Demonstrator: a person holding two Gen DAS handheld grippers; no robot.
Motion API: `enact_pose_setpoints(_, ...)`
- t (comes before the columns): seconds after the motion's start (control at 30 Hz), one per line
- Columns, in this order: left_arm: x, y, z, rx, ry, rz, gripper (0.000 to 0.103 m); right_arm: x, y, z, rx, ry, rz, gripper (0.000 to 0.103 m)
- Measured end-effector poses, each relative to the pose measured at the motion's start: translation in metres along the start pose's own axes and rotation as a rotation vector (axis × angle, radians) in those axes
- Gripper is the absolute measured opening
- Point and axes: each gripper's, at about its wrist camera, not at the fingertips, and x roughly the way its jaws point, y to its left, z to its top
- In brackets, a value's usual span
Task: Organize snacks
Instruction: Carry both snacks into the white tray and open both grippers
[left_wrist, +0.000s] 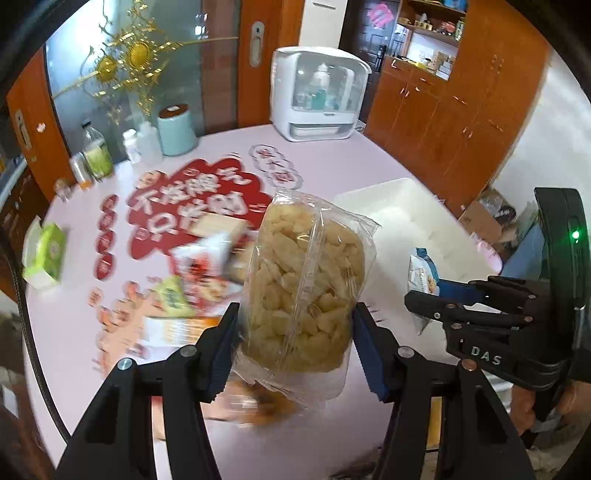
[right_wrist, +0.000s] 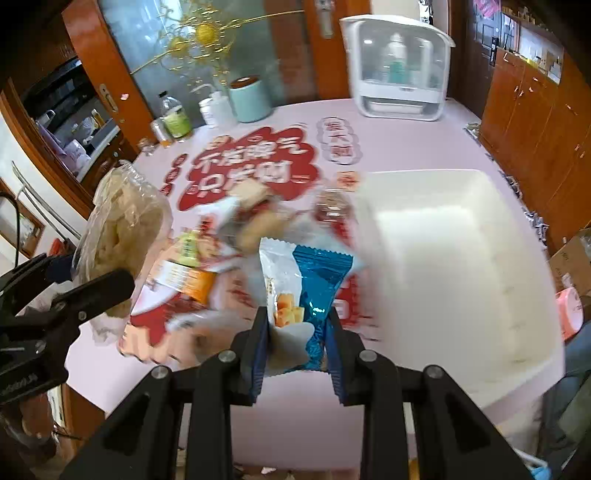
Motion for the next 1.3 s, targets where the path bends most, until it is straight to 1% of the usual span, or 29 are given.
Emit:
enact_pose_setpoints(0.07, 0.009, -0.034, 0.001, -0.009, 0.002, 0.001, 0.058, -0.01, -0.034, -0.004, -0.019, -0.017, -0.038, 0.029)
enact_pose_setpoints(0.1, 0.014, -0.049, 0.004, -0.011, 0.008, 0.004, 0.058, -0.011, -0.043, -0.006, -0.02, -0.02, -0.054, 0.029)
enact_pose_setpoints(0.13, 0.017, -0.06, 0.004, -0.015, 0.012, 0.002, 0.058, -0.015, -0.061, -0.009, -0.014, -0.018, -0.081, 0.029)
enact_pose_setpoints(0.2, 0.026, -0.087, 0.008, -0.024, 0.016, -0.022, 0.058, -0.021, -0.083, -0.013, -0.002, -0.018, -0.093, 0.029)
enact_pose_setpoints(0.27, 0.033, -0.112, 0.013, -0.012, 0.012, -0.014, 0.058, -0.026, -0.103, -0.015, 0.001, -0.023, -0.109, 0.029)
enact_pose_setpoints(0.37, 0.043, -0.137, 0.022, -0.001, 0.003, 0.012, 0.058, -0.028, -0.13, -0.016, 0.011, -0.032, -0.142, 0.03)
enact_pose_setpoints(0.5, 0.063, -0.156, 0.035, -0.014, 0.019, 0.027, 0.058, -0.025, -0.153, -0.01, 0.035, -0.036, -0.141, 0.03)
enact_pose_setpoints(0.73, 0.092, -0.166, 0.045, -0.01, 0.047, 0.059, 0.058, -0.014, -0.172, -0.004, 0.034, -0.03, -0.154, 0.03)
enact_pose_setpoints(0.77, 0.095, -0.168, 0.046, -0.01, 0.048, 0.063, 0.06, -0.013, -0.174, -0.003, 0.039, -0.025, -0.153, 0.031)
enact_pose_setpoints(0.83, 0.097, -0.168, 0.047, -0.009, 0.045, 0.072, 0.078, -0.009, -0.179, -0.002, 0.054, -0.015, -0.156, 0.033)
enact_pose_setpoints(0.87, 0.097, -0.168, 0.048, -0.008, 0.038, 0.077, 0.096, -0.008, -0.181, -0.002, 0.06, -0.013, -0.157, 0.036)
enact_pose_setpoints(0.9, 0.096, -0.167, 0.048, -0.008, 0.026, 0.075, 0.103, -0.007, -0.182, -0.002, 0.071, -0.012, -0.157, 0.039)
enact_pose_setpoints(0.97, 0.095, -0.168, 0.049, 0.002, 0.007, 0.083, 0.102, -0.006, -0.189, -0.003, 0.108, -0.014, -0.121, 0.049)
enact_pose_setpoints(1.0, 0.095, -0.167, 0.049, 0.008, 0.007, 0.089, 0.102, -0.006, -0.191, -0.003, 0.12, -0.015, -0.112, 0.051)
enact_pose_setpoints(1.1, 0.096, -0.164, 0.045, 0.017, 0.014, 0.119, 0.102, -0.005, -0.194, -0.001, 0.143, -0.012, -0.108, 0.052)
enact_pose_setpoints(1.3, 0.085, -0.153, 0.034, -0.004, -0.015, 0.134, 0.102, -0.005, -0.186, 0.001, 0.139, -0.018, -0.091, 0.052)
